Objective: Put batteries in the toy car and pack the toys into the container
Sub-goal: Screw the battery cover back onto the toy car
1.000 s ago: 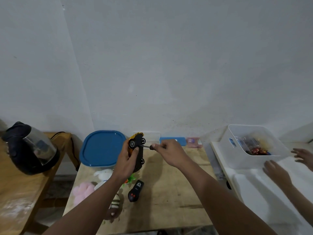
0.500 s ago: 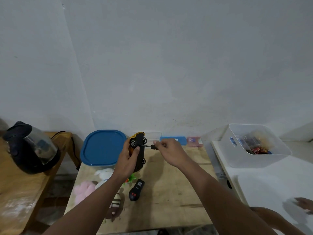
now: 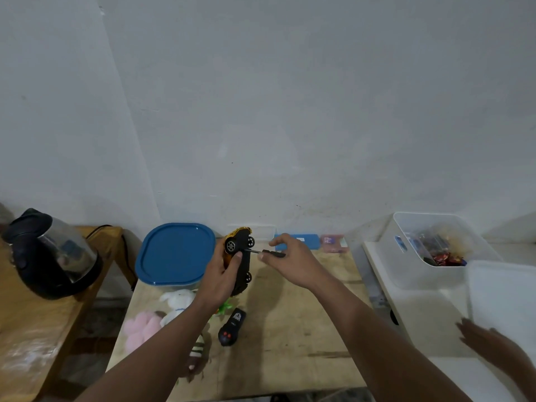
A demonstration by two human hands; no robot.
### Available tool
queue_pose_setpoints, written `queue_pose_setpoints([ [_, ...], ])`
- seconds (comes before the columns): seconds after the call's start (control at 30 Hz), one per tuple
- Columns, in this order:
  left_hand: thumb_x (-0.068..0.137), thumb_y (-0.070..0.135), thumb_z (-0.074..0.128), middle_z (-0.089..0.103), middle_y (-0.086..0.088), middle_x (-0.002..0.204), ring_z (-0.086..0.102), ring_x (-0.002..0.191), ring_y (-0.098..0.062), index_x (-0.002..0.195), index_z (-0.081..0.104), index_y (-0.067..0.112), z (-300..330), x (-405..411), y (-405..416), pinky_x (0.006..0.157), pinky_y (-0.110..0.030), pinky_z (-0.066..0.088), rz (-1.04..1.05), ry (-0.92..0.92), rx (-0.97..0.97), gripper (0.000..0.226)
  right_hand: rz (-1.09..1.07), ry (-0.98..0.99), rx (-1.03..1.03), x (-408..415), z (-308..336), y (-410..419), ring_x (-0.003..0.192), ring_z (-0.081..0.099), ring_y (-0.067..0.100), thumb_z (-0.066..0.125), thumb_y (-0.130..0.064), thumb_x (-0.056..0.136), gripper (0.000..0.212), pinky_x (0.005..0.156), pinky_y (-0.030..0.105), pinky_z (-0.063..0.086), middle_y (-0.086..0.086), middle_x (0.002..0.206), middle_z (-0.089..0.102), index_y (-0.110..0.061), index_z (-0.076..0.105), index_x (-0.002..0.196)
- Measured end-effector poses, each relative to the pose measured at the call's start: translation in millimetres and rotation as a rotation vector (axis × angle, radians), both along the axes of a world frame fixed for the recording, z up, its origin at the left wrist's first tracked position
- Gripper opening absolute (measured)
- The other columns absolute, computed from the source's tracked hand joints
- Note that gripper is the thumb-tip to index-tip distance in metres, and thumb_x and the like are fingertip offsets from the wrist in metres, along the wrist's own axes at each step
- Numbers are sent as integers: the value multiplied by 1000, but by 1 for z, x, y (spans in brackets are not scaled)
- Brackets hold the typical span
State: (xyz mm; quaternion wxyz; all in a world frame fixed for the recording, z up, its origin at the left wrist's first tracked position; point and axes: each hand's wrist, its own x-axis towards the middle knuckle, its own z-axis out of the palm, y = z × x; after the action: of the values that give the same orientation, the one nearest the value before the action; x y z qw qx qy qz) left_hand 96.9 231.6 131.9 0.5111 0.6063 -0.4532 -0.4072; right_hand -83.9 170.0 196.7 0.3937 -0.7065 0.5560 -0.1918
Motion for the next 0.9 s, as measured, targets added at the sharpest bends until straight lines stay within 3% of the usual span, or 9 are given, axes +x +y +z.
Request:
queue_pose_setpoints([
  [0.13,108,31,50,65,11,121,66,109,-10,133,45,49,-2,-8,-5,84,-27,56,-4,-21,18,31,0,51,-34,-8,-4,-11,76,62,13,72,-43,89,29,68,30,48,-4,81,66,-14,67,87],
  [0.27,107,34,52,65,10,122,65,109,-8,137,47,45,-10,-17,-13,83,-27,56,-7,-42,52,32,0,34,19,-17,-10,-20,75,63,11,75,-43,85,29,61,24,45,-4,87,67,-19,65,98],
  [0.4,106,20,53,65,7,114,66,102,-7,138,48,33,-18,-29,-20,67,-12,51,-8,-44,121,34,24,83,24,-29,-28,-35,83,67,12,73,-46,87,30,77,33,54,-3,87,70,-16,71,88],
  [0.5,100,4,54,65,2,113,67,96,-6,142,47,30,-29,-39,-29,67,-17,56,-60,-35,201,50,43,128,29,-41,-39,-49,77,65,17,66,-51,92,39,72,36,53,1,78,68,-13,73,84],
  [0.6,97,2,57,65,5,120,67,98,-2,145,44,35,-40,-49,-43,75,-18,57,-113,-51,270,60,48,175,56,-56,-57,-68,76,65,22,66,-52,90,41,69,34,50,6,79,70,-13,73,81],
  [0.67,94,7,63,67,4,123,69,102,-5,148,44,38,-53,-56,-54,87,-32,60,-112,-63,314,65,49,184,93,-66,-70,-80,82,67,18,66,-53,89,38,77,37,55,1,87,73,-16,74,83],
  [0.73,92,15,67,68,5,124,69,106,-12,149,44,43,-64,-66,-64,94,-42,59,-107,-80,362,68,42,185,120,-79,-81,-90,79,65,5,66,-45,91,28,77,29,54,-10,84,72,-22,73,77],
  [0.8,91,18,69,68,7,122,67,108,-16,149,43,46,-70,-80,-73,95,-41,56,-94,-104,415,69,9,201,117,-93,-90,-97,67,56,-3,67,-35,93,29,64,20,43,-17,68,60,-31,63,65],
  [0.9,86,27,70,66,4,119,65,105,-20,150,44,39,-88,-101,-86,88,-34,51,-117,-216,460,71,-79,216,106,-116,-113,-108,63,55,6,67,-38,91,34,61,28,38,-9,63,57,-28,54,61],
])
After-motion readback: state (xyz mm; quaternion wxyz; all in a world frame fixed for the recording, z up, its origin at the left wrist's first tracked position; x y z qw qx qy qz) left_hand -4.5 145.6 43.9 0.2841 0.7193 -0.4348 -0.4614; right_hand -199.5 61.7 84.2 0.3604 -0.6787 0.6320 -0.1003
